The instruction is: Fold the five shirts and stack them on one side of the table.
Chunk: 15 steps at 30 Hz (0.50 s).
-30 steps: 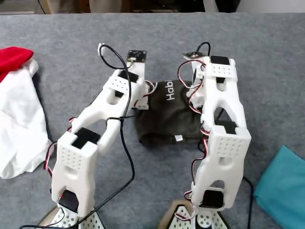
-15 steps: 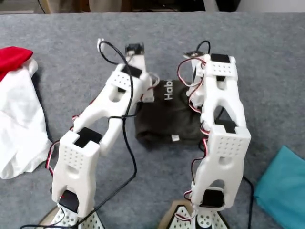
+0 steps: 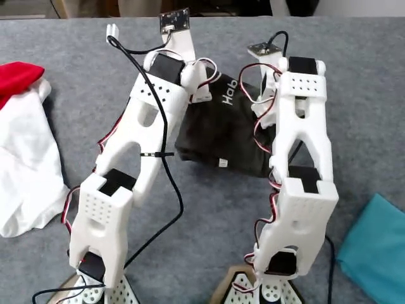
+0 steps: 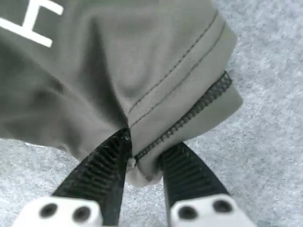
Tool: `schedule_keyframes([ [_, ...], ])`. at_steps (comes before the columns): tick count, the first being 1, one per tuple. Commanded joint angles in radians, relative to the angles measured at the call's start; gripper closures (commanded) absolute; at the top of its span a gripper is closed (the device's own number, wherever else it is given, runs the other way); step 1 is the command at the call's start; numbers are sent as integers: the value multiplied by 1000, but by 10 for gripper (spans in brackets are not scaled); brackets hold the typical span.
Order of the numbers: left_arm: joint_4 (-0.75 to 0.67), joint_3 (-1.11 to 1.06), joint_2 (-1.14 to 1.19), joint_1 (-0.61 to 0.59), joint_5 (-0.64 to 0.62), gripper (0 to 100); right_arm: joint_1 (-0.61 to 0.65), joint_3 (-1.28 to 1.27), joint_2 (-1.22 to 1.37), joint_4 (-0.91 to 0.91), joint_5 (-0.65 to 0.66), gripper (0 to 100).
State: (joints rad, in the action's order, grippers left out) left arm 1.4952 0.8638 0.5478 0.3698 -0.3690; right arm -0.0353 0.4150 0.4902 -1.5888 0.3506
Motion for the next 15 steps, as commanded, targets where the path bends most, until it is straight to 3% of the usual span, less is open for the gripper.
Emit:
schedule_keyframes([
  [1,6,52,-15,6,-3,981,-30,50,-79,-6,-8,995],
  [6,6,60,-19,31,-3,981,-67,47,-104,-8,-9,995],
  [15,2,144,-16,198,-8,981,-226,36,-298,-92,-2,995],
])
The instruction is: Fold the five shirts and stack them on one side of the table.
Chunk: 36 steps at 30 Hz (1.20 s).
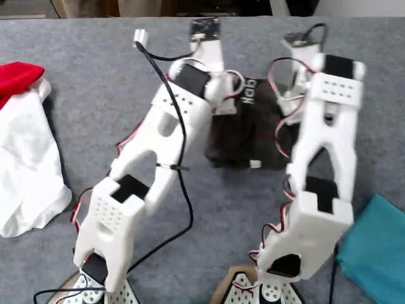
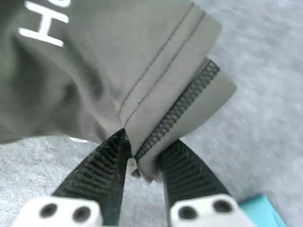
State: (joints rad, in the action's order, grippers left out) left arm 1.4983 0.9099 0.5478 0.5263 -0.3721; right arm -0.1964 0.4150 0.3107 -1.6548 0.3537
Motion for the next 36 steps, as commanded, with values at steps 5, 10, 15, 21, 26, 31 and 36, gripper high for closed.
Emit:
schedule_keyframes([
  [5,-3,221,-15,132,-6,981,-183,35,-228,-97,15,995],
  [10,-3,327,-15,235,-6,981,-354,2,-358,-129,18,995],
  [15,-20,342,-15,350,-6,981,-562,-133,-516,-130,103,995],
  [21,-94,341,-15,471,-6,981,-852,-259,-633,-126,247,995],
  [26,-160,339,28,583,-6,981,-1069,-268,-636,-87,347,995],
  [31,-212,341,130,672,-6,981,-1224,-280,-624,-26,423,995],
  [36,-258,348,202,713,-6,981,-1311,-311,-530,35,465,995],
])
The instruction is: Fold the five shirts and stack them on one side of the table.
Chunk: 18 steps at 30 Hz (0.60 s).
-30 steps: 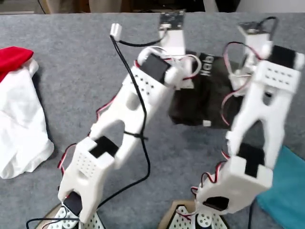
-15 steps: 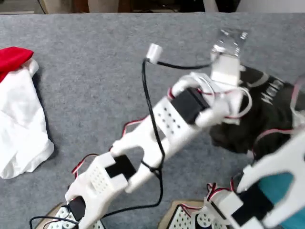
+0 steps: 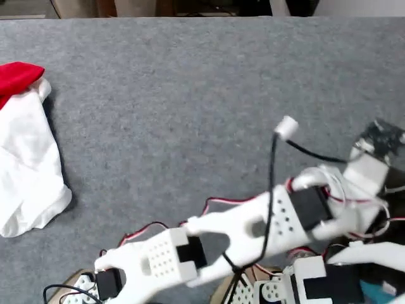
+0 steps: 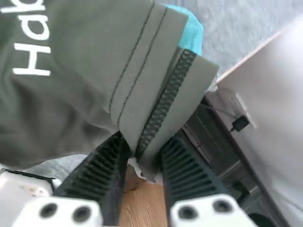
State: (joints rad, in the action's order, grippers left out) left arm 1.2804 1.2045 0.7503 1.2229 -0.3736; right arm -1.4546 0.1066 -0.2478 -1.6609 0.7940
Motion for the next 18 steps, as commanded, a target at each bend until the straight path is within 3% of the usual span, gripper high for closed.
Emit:
schedule_keyframes([
  [1,-49,54,8,18,-5,981,-62,-5,50,51,31,995],
  [18,-104,48,48,17,-5,981,-77,-1,166,107,31,995],
])
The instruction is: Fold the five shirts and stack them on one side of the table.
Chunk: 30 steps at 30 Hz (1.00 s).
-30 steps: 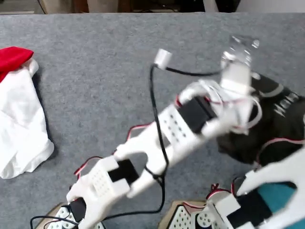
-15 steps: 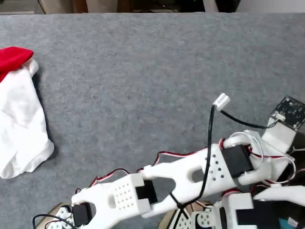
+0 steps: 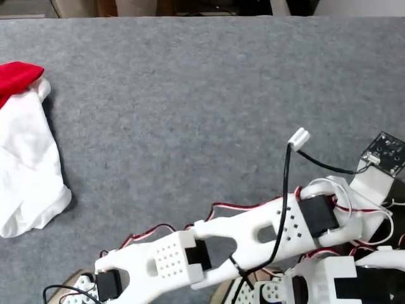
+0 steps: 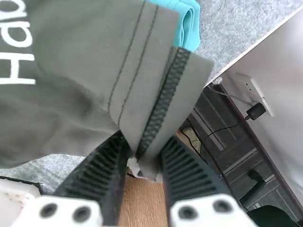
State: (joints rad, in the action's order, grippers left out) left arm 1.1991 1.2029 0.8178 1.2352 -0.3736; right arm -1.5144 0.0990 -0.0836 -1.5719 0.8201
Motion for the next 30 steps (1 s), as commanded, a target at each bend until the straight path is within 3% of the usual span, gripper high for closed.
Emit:
schedule_keyframes([
  [1,-23,48,-19,5,-5,981,-16,7,4,18,6,995],
  [8,-23,55,12,2,-5,957,-8,1,5,52,5,973],
  [13,-5,51,13,-2,-11,840,-7,1,2,52,31,765],
  [18,46,58,12,-12,-29,814,24,5,-4,46,41,621],
  [27,178,209,-24,-87,-26,812,58,97,-4,-9,37,625],
  [30,250,288,-39,-124,-25,815,117,179,-4,-114,35,721],
])
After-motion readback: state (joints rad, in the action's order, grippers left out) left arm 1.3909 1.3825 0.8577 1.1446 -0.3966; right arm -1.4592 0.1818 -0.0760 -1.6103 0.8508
